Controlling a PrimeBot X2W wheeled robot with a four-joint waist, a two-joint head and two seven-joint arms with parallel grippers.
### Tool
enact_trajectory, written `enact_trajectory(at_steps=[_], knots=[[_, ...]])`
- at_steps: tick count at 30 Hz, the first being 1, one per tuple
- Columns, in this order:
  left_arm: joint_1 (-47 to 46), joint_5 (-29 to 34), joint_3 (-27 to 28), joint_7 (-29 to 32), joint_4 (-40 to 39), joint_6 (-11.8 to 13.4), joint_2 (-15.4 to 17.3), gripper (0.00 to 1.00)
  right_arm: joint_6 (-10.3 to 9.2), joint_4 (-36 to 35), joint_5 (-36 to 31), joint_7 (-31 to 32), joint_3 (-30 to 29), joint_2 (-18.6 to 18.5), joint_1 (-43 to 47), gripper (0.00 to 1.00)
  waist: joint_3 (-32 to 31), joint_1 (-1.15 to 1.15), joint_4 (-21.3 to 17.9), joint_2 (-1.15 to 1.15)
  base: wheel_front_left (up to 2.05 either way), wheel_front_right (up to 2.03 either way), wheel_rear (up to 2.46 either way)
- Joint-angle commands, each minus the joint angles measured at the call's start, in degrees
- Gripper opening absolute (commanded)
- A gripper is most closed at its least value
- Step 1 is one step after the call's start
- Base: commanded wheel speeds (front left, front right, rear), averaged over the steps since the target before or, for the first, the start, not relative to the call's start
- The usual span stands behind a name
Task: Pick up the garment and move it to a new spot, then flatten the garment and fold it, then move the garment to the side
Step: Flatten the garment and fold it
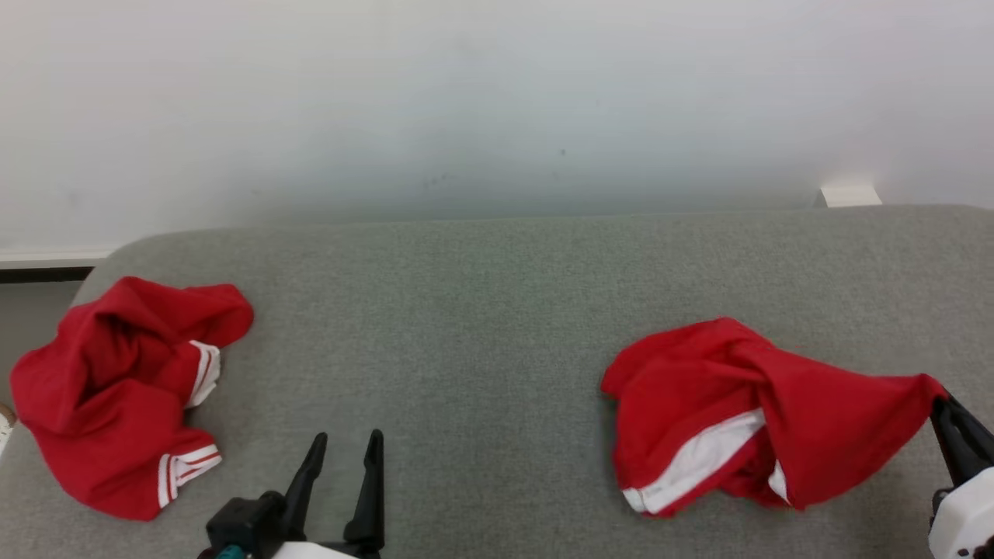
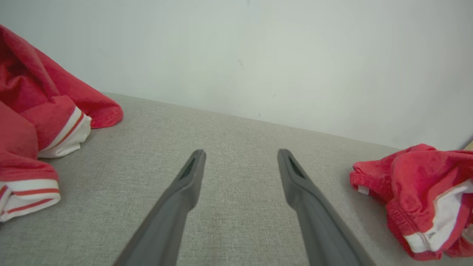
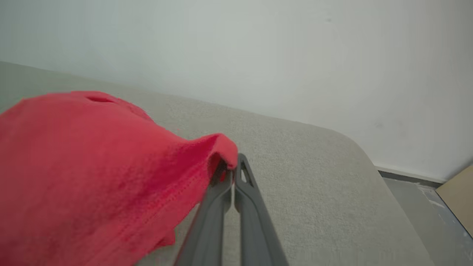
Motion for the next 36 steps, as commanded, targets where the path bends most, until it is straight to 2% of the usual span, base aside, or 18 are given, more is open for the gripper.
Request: enact_trajectory(at_steps=[1, 6, 7, 8, 9, 14, 19, 22, 29, 32, 36], knots=[[-0.45, 1.05, 0.17, -0.03, 0.24, -0.25, 0.22, 1.0, -0.13, -0.4, 0.58, 0.65, -0.64, 0.06, 1.24, 0.0, 1.33, 0.0, -1.42, 0.0, 0.0, 0.0, 0.0], [-1.73, 1.49, 0.45, -0.03, 0.52, -0.82, 0.21, 1.0, -0.13, -0.11, 3.62, 3.91, -2.44, 0.29, 4.04, 0.0, 3.53, 0.0, -2.51, 0.0, 0.0, 0.0, 0.0], [-1.98, 1.47, 0.36, -0.03, 0.68, -0.91, 0.22, 1.0, -0.13, 0.67, 4.14, 4.36, -2.48, -0.07, 4.03, 0.23, 3.94, 0.0, -2.59, 0.0, 0.0, 0.0, 0.0], [-2.28, 1.43, 0.23, -0.03, 0.86, -0.99, 0.22, 1.0, -0.13, 1.41, 4.37, 4.6, -2.36, -0.28, 3.88, 0.41, 4.25, 0.0, -2.62, 0.0, 0.0, 0.0, 0.0], [-2.6, 1.28, -0.04, -0.03, 1.05, -1.12, 0.21, 1.0, -0.13, 2.49, 4.86, 4.83, -2.22, -0.46, 3.47, 1.0, 4.43, 0.0, -2.6, 0.0, 0.0, 0.0, 0.0], [-3.0, 0.26, -1.07, -0.03, 2.12, -1.33, 0.22, 1.0, -0.13, 4.98, 5.36, 3.86, -3.01, -0.07, 2.03, 1.0, 3.61, 0.0, -2.52, 0.0, 0.0, 0.0, 0.0], [-3.35, 1.53, -2.11, -0.03, 1.45, -1.56, 0.22, 1.0, -0.13, 3.85, 3.6, 1.17, -8.07, 0.54, 2.07, 1.0, 1.53, 0.0, -2.02, 0.0, 0.0, 0.0, 0.0], [-3.37, 1.41, -2.88, -0.03, 0.52, -1.66, 0.21, 1.0, -0.13, 0.23, 1.7, -0.54, -11.18, 2.6, 3.05, 1.0, 0.53, 0.0, -1.58, 0.0, 0.0, 0.0, 0.0], [-3.53, 0.62, -5.47, -0.03, -0.87, -1.52, 0.22, 1.0, -0.13, -9.27, -2.51, -3.34, -12.95, 9.54, 6.53, 1.0, -0.39, 0.0, -1.5, 0.0, 0.0, 0.0, 0.0], [-3.46, -1.09, -7.35, -0.03, 0.07, -2.55, 0.2, 1.0, -0.13, -11.69, -2.66, -4.81, -12.73, 11.43, 7.48, 1.0, -0.42, 0.0, -2.17, 0.0, 0.0, 0.0, 0.0], [-5.12, -1.9, -12.69, 2.92, 3.48, -4.53, 0.24, 1.0, -0.13, -12.54, -2.16, -6.46, -12.32, 12.88, 8.08, 1.0, 0.03, 0.0, -3.52, 0.0, 0.0, 0.0, 0.0]])
